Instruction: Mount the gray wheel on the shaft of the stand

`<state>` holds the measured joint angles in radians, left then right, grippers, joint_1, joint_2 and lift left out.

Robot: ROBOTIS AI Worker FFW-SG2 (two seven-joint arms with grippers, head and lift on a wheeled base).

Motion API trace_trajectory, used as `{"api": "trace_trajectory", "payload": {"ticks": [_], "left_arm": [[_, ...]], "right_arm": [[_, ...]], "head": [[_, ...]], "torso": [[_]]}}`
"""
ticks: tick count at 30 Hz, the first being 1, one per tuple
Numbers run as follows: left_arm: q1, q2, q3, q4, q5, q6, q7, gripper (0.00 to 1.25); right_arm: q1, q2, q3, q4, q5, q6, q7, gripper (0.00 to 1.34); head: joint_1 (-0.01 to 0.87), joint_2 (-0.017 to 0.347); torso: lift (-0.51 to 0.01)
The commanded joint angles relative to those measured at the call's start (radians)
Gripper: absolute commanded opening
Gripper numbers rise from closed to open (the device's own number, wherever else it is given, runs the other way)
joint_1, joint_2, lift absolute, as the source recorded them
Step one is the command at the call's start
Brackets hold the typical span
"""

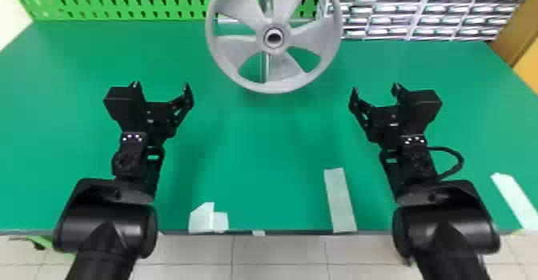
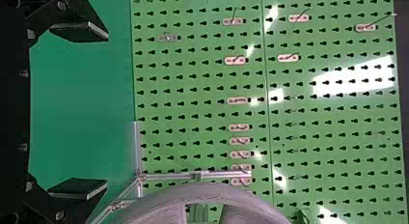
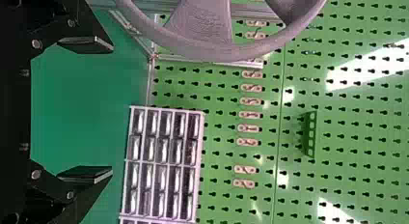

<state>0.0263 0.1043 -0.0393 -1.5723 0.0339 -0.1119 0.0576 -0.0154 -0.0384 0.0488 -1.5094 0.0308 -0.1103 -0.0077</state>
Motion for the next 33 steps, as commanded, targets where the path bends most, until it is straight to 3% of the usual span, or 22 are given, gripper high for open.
{"api": "trace_trajectory", "payload": {"ticks": [1,33], "left_arm": [[-0.002,0.000,-0.002,0.000,0.000,0.000,0.001,1.04],[-0.003,0.000,-0.001,0.000,-0.005,0.000,0.001,1.04]], "right_arm": [[-0.001,0.002,-0.004,0.000,0.000,0.001,-0.002,0.96],[-0.006,0.000,0.000,0.003,0.001,0.001,0.000,0.96]], "head": [[0.865,0.052],[0.865,0.052]], "torso": [[-0.101],[-0.101]]}}
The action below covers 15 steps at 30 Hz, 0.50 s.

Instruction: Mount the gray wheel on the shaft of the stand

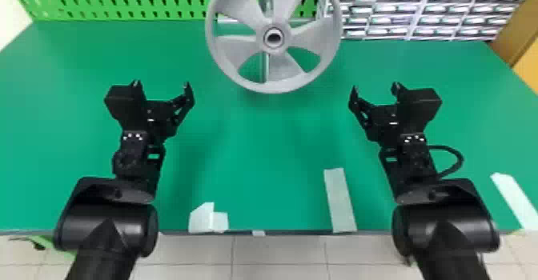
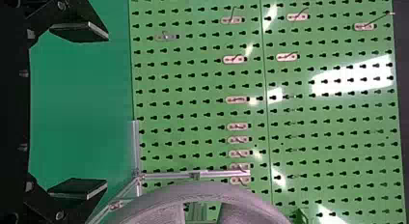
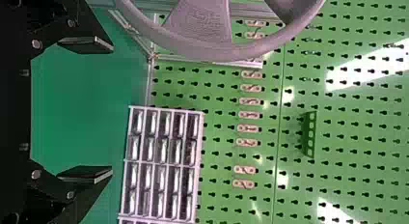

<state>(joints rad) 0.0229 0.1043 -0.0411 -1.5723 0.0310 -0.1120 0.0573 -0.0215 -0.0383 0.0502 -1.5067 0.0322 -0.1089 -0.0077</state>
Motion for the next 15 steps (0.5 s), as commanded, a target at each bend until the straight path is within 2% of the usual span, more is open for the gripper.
{"api": "trace_trajectory", "payload": {"ticks": [1,15], "left_arm": [[0.000,0.000,0.001,0.000,0.000,0.000,-0.001,1.04],[0.002,0.000,0.004,0.000,-0.017,0.008,-0.001,1.04]], "right_arm": [[0.000,0.000,-0.001,0.002,0.000,0.000,0.000,0.96],[0.000,0.001,-0.003,0.003,0.000,0.000,0.000,0.96]], "head": [[0.865,0.052],[0.865,0.052]], "torso": [[-0.101],[-0.101]]}}
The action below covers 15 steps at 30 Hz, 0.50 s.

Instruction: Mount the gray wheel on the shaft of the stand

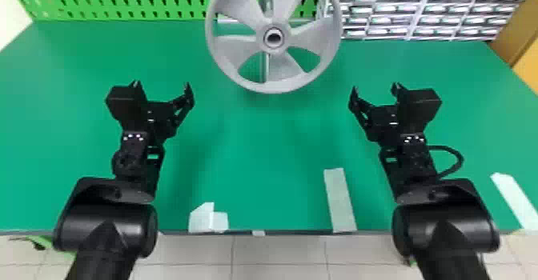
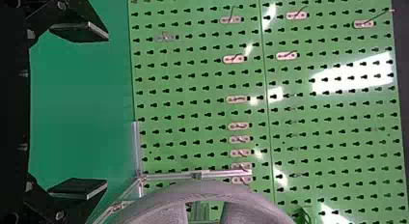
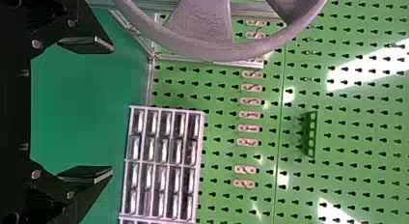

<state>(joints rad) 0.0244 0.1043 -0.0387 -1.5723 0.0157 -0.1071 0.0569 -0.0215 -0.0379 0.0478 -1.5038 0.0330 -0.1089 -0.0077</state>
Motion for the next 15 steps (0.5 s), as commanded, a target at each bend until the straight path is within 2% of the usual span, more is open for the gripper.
{"api": "trace_trajectory", "payload": {"ticks": [1,15], "left_arm": [[0.000,0.000,0.002,0.000,0.000,0.003,0.000,1.04],[0.003,0.000,0.000,0.000,0.004,0.003,0.000,1.04]], "right_arm": [[0.002,0.001,0.000,0.001,-0.001,0.000,0.000,0.96],[-0.003,0.003,0.000,0.001,0.001,0.000,0.000,0.95]], "head": [[0.865,0.052],[0.865,0.052]], "torso": [[-0.101],[-0.101]]}}
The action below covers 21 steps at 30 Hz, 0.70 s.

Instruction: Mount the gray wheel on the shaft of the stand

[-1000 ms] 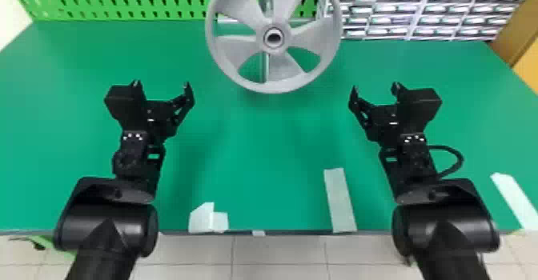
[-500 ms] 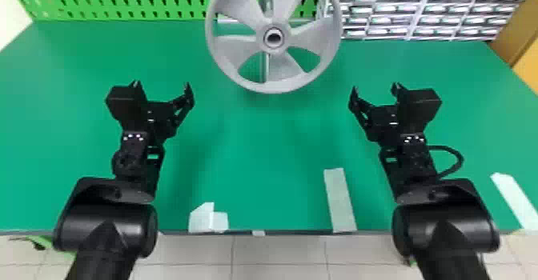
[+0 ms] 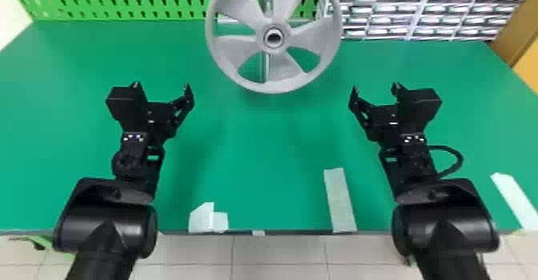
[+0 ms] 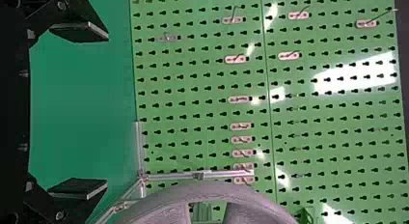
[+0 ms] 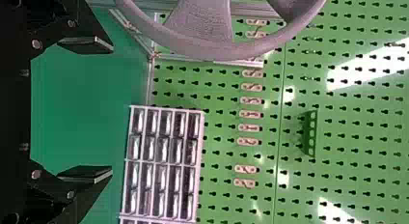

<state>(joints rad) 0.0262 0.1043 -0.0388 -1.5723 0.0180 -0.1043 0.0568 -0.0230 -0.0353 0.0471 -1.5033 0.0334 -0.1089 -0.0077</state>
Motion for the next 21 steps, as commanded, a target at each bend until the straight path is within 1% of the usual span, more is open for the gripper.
{"api": "trace_trajectory", "payload": {"ticks": [1,21], "left_arm": [[0.003,0.000,0.002,0.000,0.003,0.000,0.000,1.04],[0.003,0.000,0.008,0.000,0.000,0.000,-0.003,1.04]], "right_arm": [[-0.003,0.000,0.002,0.000,0.000,0.000,0.000,0.95],[0.000,-0.003,0.005,0.006,0.000,0.000,0.000,0.95]], "head": [[0.865,0.052],[0.865,0.052]], "torso": [[-0.101],[-0.101]]}}
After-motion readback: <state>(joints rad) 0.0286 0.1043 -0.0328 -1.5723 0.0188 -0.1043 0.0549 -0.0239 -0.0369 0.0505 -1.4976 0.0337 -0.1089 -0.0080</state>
